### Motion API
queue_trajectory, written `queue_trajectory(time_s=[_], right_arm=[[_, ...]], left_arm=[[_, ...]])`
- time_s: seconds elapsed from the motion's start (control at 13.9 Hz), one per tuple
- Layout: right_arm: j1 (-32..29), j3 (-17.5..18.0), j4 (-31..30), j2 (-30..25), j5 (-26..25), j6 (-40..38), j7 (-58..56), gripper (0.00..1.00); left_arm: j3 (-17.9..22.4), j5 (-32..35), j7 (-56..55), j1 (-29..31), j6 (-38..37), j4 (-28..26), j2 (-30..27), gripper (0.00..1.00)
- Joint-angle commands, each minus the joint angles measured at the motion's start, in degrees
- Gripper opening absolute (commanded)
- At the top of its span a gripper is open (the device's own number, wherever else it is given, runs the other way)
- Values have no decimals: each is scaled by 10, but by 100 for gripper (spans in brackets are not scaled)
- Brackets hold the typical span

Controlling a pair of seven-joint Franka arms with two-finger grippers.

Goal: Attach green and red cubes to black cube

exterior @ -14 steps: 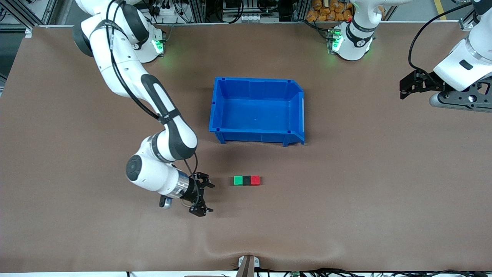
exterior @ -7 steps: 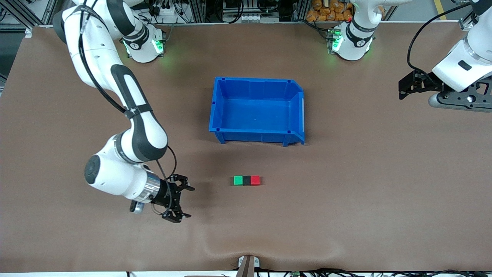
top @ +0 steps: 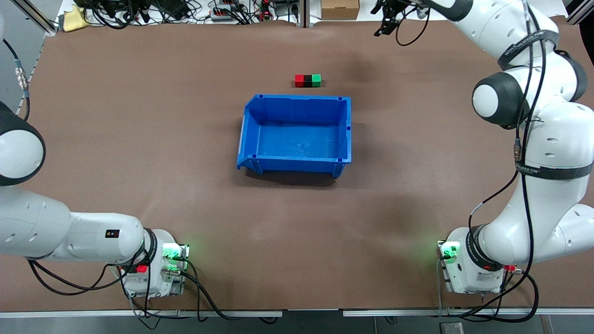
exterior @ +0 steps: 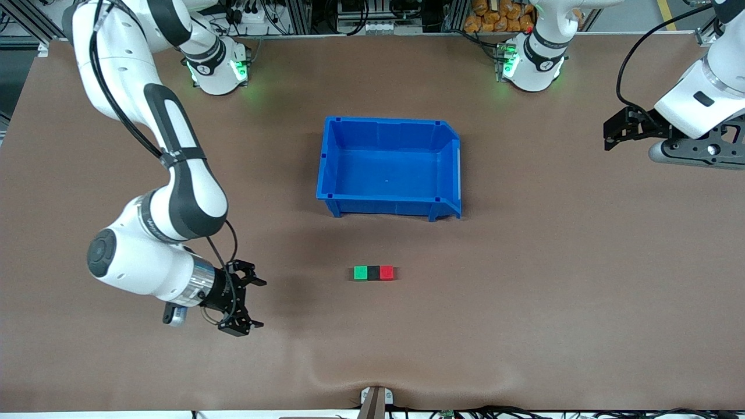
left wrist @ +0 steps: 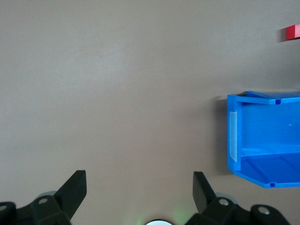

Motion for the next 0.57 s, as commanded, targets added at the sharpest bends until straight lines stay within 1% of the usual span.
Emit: queue_trajectory(time_s=[0.0,0.22,0.36,0.5], right_arm=[[-25,13,-12,-35,-10,-58,-52,100],[-52,16,-11,-47,-6,-118,-90,100],[-66,11,-11,-67,-11,-154,-136,100],[-80,7,-13,-80,-14,-216,-182,100]], left_arm=[[-3,6,-6,3,4,-1,-2,100],[-3,6,-6,3,5,-1,-2,100],[-3,6,-6,3,5,-1,-2,100],[-3,6,-6,3,5,0,-1,100]])
